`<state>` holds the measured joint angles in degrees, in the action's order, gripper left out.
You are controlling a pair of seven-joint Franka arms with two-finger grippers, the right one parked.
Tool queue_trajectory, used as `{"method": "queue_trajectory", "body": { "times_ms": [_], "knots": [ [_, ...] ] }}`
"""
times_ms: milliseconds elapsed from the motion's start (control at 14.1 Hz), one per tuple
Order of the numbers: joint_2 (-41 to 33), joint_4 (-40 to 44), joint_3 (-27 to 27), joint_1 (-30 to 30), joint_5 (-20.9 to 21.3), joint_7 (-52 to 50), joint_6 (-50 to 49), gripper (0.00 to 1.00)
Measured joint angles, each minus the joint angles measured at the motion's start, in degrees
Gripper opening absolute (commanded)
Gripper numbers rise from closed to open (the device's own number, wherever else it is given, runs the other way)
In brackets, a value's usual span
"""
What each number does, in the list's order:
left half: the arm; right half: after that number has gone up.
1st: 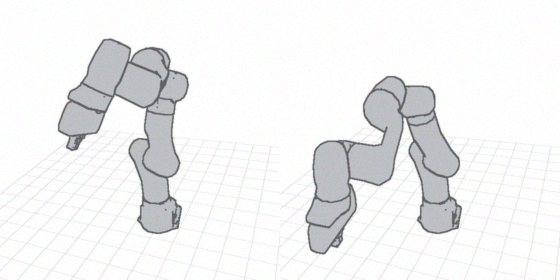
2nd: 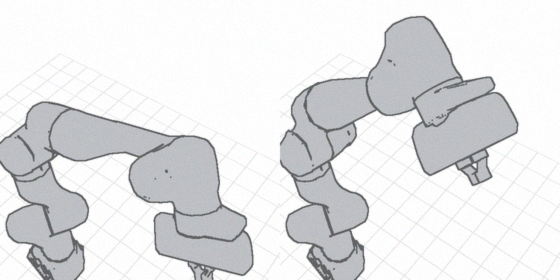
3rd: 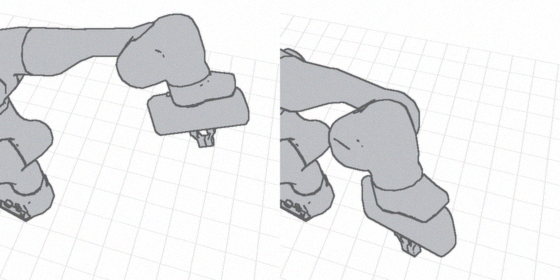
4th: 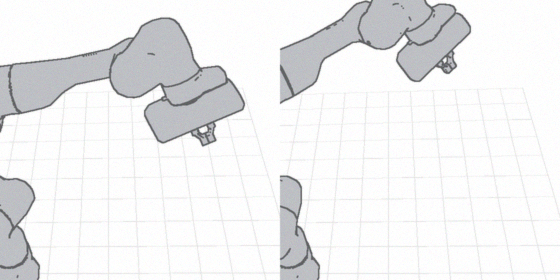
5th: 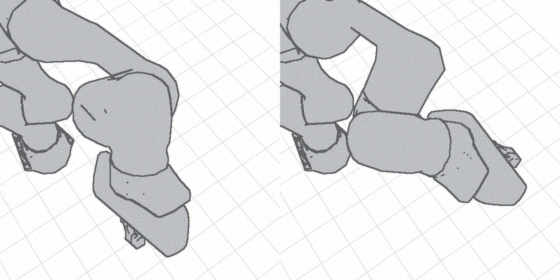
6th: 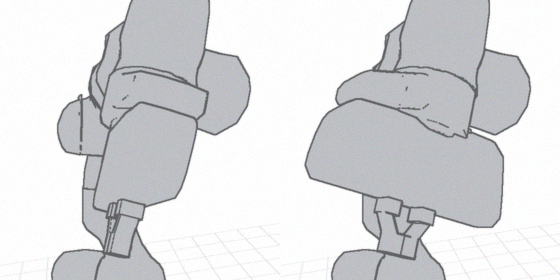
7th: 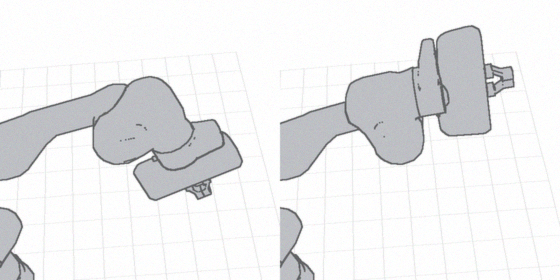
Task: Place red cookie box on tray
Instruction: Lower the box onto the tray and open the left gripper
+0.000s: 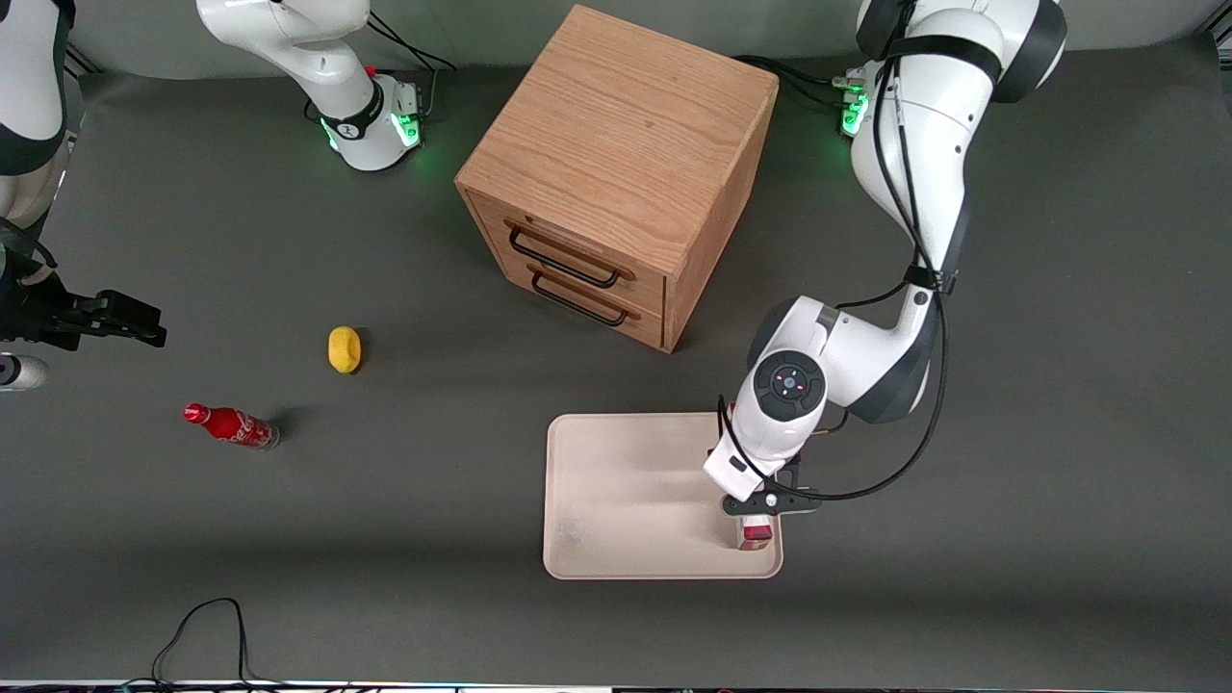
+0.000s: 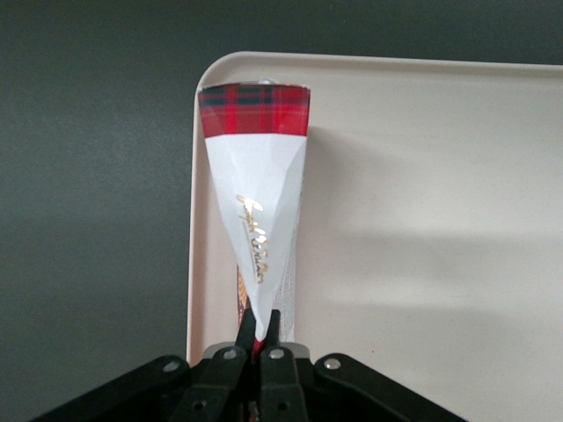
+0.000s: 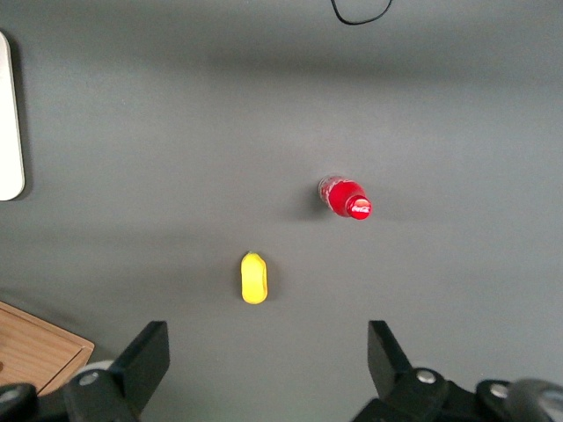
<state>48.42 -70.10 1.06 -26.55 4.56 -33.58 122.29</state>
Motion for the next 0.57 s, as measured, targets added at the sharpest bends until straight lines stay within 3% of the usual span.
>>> {"method": "queue_trajectory", "body": {
  "times_ms": [142, 213, 355, 568],
  "knots": [
    [0.08, 0.0, -0.01, 0.03, 0.0, 0.0, 0.0, 0.0],
    [0.08, 0.01, -0.01, 0.03, 0.0, 0.0, 0.0, 0.4],
    [0.08, 0.01, -0.02, 0.11, 0.01, -0.01, 0.0, 1.0],
    [0.07, 0.15, -0.04, 0.29, 0.02, -0.04, 0.01, 1.0]
  ]
}}
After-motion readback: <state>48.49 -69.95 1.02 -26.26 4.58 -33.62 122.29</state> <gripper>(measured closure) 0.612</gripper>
